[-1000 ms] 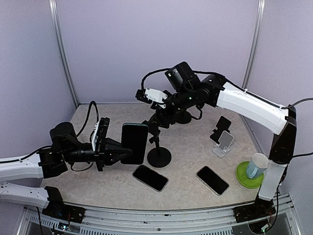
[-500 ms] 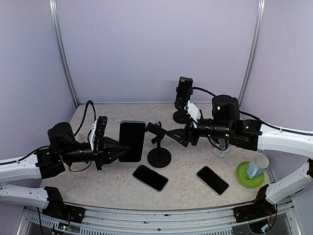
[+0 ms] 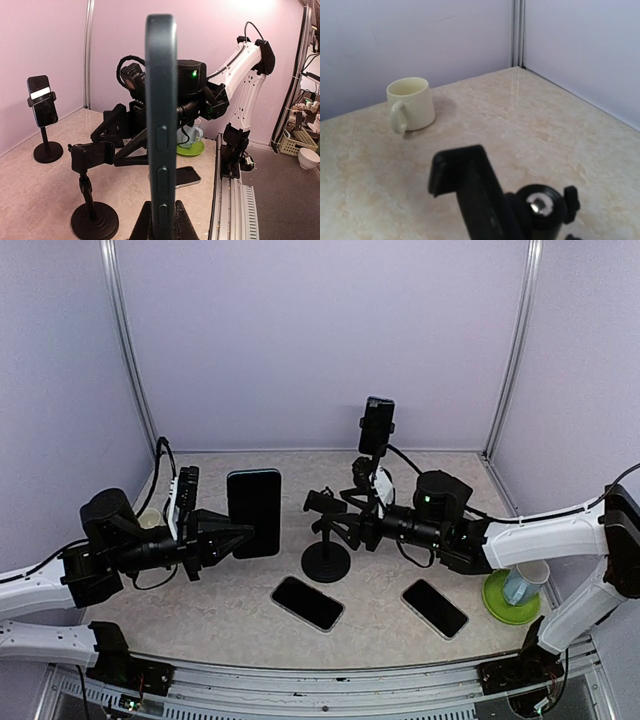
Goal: Place the phone on the phone stand
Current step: Adjust the phone stand at the center of the board.
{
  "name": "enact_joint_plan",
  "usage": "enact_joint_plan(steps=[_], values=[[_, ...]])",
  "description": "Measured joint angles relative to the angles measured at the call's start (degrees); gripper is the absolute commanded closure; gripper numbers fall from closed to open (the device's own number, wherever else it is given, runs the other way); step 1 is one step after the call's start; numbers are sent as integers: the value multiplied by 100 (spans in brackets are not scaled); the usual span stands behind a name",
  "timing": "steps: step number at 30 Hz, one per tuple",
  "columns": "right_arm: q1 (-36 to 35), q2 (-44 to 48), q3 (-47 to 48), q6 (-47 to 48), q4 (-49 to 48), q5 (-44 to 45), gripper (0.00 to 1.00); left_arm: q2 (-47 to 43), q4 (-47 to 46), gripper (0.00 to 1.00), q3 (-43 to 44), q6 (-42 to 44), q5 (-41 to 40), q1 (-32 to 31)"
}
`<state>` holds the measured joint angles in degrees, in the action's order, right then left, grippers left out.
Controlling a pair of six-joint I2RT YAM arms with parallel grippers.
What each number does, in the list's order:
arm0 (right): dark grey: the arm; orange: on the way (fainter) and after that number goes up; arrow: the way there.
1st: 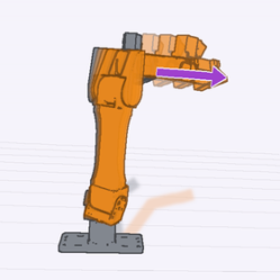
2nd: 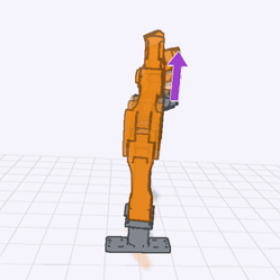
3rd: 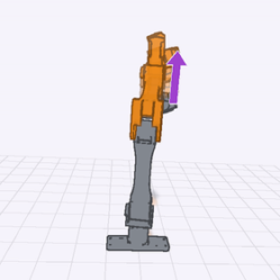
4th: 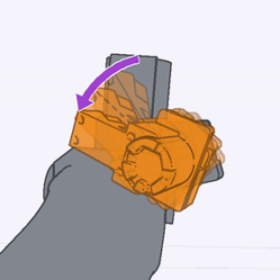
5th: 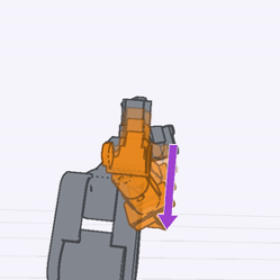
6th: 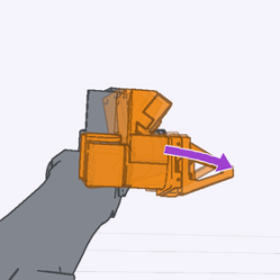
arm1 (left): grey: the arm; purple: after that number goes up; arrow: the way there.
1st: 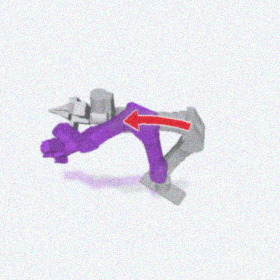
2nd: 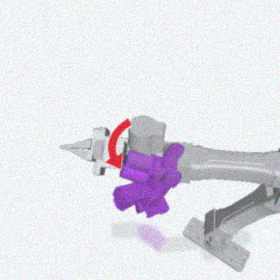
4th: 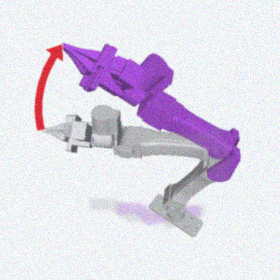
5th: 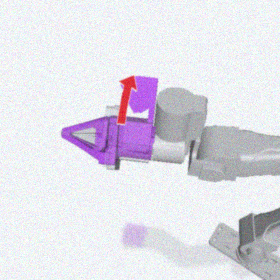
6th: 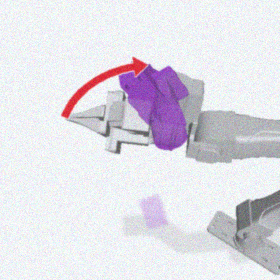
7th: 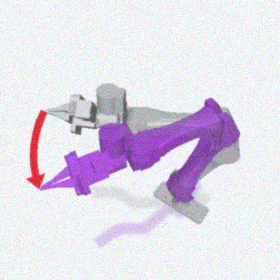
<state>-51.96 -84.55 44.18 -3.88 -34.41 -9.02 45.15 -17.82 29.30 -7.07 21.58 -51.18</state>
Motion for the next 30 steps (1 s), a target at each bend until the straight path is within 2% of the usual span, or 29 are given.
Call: enact_joint_plan(steps=[8, 17, 20, 23, 30], values=[[122, -192, -52, -308, -625, -433, 40, -98, 35, 99, 0, 2, -61, 0], [356, -378, -295, -686, -999, -807, 43, -83, 35, 99, 0, 2, -61, 0], [378, -417, -295, -741, -1086, -907, 52, -81, 35, 99, 0, 4, -61, 0], [387, -442, -295, -774, -1165, -1008, 74, -79, 35, 99, 0, 4, -59, 0], [476, -507, -286, -894, -1244, -1233, 84, -76, 35, 99, 0, 4, -61, 0]])
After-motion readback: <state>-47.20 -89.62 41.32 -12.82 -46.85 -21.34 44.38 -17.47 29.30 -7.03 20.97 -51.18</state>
